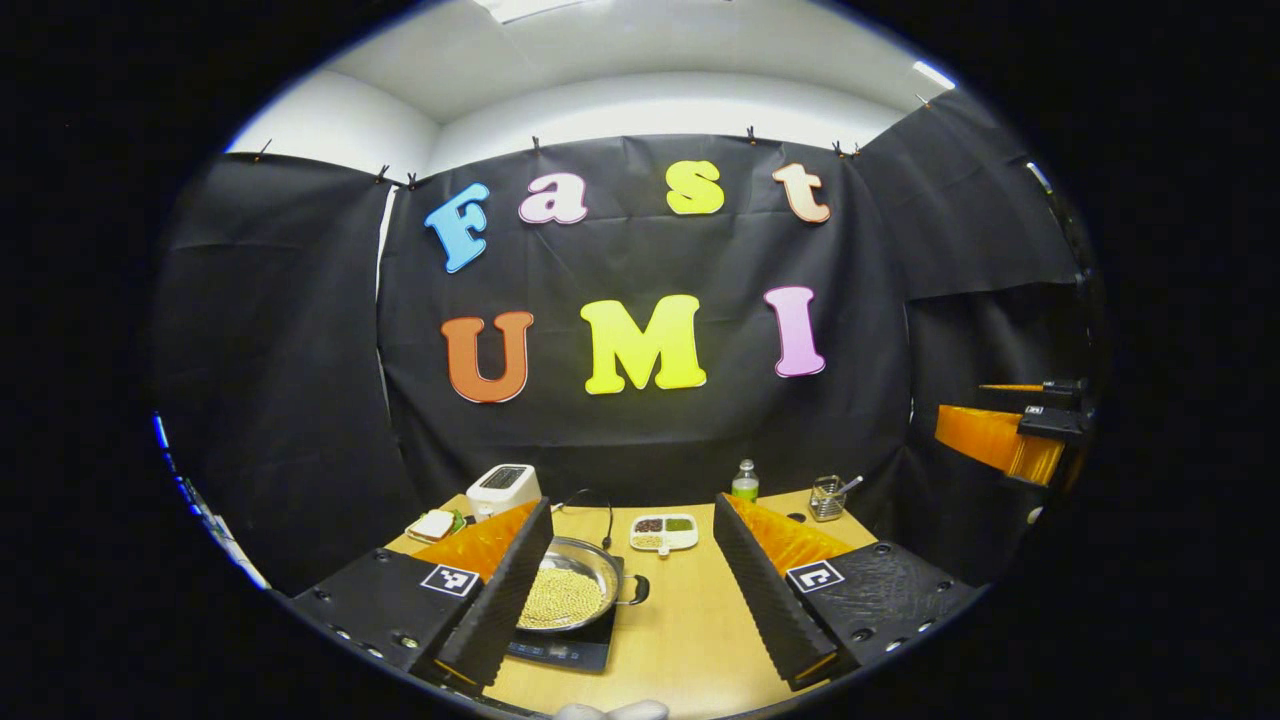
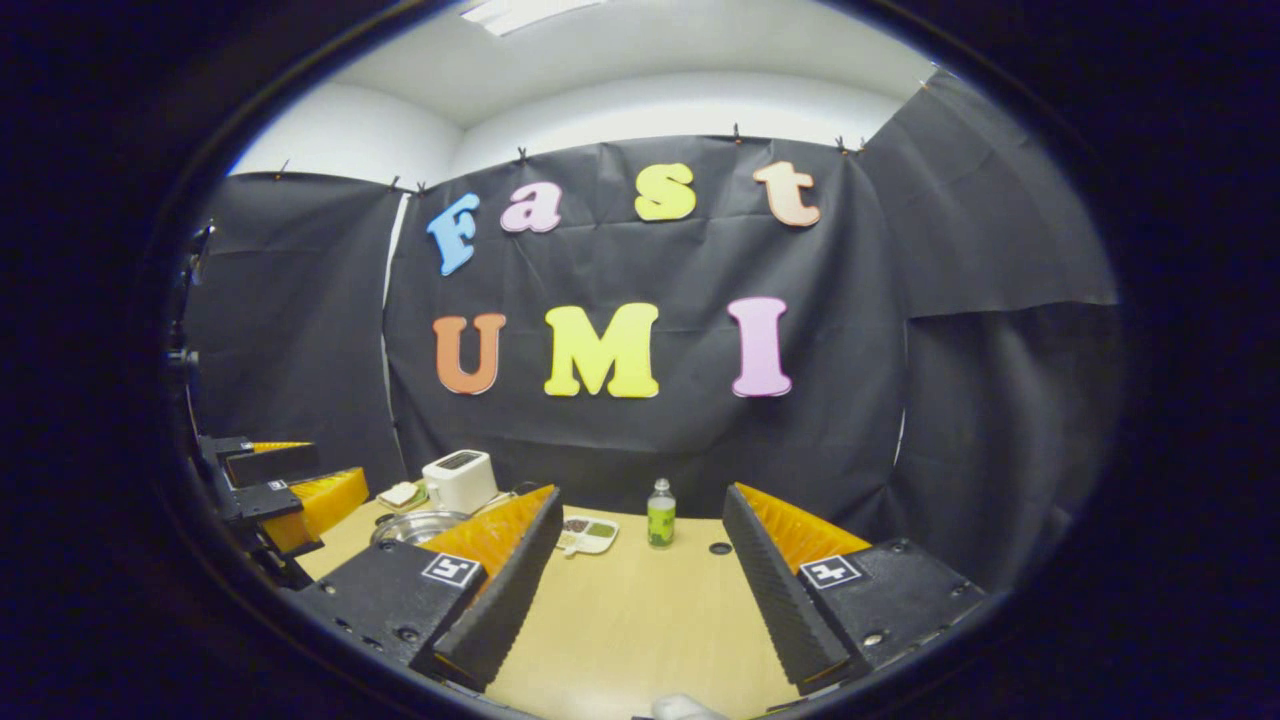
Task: First push the handle of the pot to place it horizontally, then grasp the pot with both hands and set it on the induction cooktop.
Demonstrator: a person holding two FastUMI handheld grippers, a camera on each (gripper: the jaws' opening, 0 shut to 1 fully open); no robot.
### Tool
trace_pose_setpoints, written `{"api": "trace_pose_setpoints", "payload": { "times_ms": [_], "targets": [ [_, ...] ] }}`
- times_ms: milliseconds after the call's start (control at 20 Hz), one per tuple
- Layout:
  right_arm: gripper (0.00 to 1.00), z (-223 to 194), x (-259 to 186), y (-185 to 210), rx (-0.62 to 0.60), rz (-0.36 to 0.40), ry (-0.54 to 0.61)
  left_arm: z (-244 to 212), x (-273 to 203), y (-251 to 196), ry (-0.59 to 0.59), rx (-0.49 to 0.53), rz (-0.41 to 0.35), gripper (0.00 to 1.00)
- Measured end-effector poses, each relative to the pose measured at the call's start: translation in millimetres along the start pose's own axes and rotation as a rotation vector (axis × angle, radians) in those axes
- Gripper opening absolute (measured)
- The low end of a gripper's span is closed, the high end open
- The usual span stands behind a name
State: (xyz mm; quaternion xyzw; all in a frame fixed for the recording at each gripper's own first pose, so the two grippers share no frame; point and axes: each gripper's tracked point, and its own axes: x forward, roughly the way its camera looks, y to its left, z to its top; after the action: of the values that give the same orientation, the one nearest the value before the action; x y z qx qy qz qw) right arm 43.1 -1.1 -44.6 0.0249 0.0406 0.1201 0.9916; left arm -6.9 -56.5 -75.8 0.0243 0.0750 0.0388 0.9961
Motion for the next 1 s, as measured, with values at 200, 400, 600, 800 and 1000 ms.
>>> {"api": "trace_pose_setpoints", "payload": {
  "times_ms": [200,400,600,800,1000],
  "targets": [
    [1.00,0.8,-15.3,-17.4,0.002,-0.013,-0.014,11.0,-8.6,-11.4,-0.006,-0.015,-0.002,0.96],
    [1.00,1.5,-25.2,-26.2,0.028,-0.021,-0.019,15.8,-10.3,-20.5,0.000,-0.024,-0.004,0.96],
    [1.00,4.9,-26.7,-30.2,0.020,-0.020,-0.029,20.9,-13.7,-24.7,-0.002,-0.026,-0.002,0.95],
    [1.00,8.6,-28.4,-29.8,0.024,-0.012,-0.028,24.6,-15.5,-27.2,-0.010,-0.036,0.004,0.95],
    [1.00,11.6,-26.4,-33.4,0.018,-0.019,-0.038,29.2,-15.6,-28.6,-0.017,-0.031,0.004,0.95]
  ]
}}
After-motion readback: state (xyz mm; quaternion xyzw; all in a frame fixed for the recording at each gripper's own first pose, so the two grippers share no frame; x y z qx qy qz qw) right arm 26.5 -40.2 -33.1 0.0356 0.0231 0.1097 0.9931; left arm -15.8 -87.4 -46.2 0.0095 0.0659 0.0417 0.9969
